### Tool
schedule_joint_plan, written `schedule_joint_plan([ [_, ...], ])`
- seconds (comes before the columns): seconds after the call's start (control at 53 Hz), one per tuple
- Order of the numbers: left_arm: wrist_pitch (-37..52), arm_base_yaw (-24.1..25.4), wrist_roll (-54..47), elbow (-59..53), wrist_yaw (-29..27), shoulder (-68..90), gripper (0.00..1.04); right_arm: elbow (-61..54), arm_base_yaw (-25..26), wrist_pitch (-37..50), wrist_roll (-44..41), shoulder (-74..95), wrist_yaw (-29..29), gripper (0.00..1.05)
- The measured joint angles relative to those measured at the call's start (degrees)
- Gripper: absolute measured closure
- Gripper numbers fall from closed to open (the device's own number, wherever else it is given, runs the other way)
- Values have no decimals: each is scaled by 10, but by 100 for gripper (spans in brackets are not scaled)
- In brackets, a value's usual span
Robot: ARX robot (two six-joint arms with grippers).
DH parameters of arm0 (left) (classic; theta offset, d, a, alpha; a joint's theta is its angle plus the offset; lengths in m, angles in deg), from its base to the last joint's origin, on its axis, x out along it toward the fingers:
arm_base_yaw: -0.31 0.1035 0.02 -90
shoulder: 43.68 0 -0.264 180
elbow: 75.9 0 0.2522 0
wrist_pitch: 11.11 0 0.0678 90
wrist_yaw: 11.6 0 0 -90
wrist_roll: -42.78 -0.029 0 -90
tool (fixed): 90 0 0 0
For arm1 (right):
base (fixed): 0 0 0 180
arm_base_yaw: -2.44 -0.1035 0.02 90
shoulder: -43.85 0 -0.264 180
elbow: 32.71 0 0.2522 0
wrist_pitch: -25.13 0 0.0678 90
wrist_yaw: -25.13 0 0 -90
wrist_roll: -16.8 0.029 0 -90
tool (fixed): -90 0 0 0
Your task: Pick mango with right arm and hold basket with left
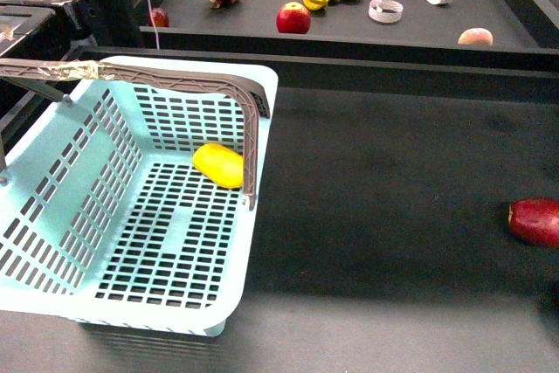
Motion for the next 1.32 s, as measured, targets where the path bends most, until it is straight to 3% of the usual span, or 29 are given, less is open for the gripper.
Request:
schedule_joint_plan([
  [0.075, 3, 27, -172, -15, 24, -26, 79, 0, 0, 0, 0, 0, 0, 8],
  [0.226, -16, 58, -259, -40, 60, -60, 103, 0, 0, 0, 0, 0, 1, 8],
  [0.358, -34, 85, -283, -51, 83, -93, 103, 0, 0, 0, 0, 0, 0, 8],
  [0.415, -44, 121, -286, -56, 133, -107, 103, 0, 0, 0, 0, 0, 1, 8],
  [0.491, -56, 149, -288, -62, 141, -123, 103, 0, 0, 0, 0, 0, 1, 8],
  [0.906, -99, 152, -293, -76, 147, -198, 103, 0, 0, 0, 0, 0, 1, 8],
  [1.038, -196, 152, -294, -76, 147, -283, 103, 0, 0, 0, 0, 0, 1, 8],
  [1.321, -201, 152, -294, -76, 147, -296, 103, 0, 0, 0, 0, 0, 1, 8],
])
